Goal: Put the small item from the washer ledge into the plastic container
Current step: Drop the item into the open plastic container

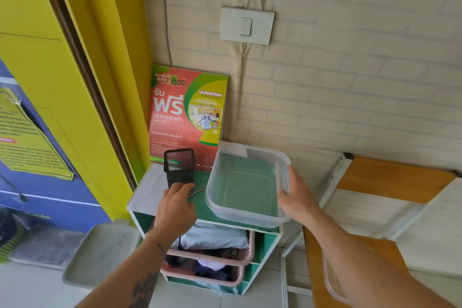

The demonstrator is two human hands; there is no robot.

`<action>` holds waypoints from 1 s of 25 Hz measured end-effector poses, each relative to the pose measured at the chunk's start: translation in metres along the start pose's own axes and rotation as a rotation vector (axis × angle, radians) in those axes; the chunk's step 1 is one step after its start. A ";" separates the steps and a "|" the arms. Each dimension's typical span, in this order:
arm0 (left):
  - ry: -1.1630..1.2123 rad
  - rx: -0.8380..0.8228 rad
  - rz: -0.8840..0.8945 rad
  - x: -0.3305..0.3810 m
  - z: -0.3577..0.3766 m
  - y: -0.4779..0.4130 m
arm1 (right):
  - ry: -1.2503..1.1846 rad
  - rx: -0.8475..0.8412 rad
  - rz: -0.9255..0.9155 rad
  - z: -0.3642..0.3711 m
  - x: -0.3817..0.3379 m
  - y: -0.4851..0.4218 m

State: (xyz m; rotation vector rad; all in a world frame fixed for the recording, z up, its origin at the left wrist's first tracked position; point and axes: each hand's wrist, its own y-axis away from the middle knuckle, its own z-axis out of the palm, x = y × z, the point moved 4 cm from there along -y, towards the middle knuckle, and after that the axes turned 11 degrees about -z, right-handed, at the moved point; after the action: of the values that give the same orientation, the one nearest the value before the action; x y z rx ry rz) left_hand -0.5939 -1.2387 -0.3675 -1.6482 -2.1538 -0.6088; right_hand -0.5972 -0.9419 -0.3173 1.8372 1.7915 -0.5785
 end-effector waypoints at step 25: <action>0.369 0.070 -0.209 0.003 -0.009 -0.006 | 0.330 0.111 -0.003 0.014 0.004 -0.004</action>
State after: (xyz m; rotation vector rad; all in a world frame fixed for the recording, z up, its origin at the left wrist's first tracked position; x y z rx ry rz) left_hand -0.5998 -1.2427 -0.3591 -1.1736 -2.0557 -0.8158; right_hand -0.6004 -0.9473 -0.3309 2.1051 2.0057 -0.3999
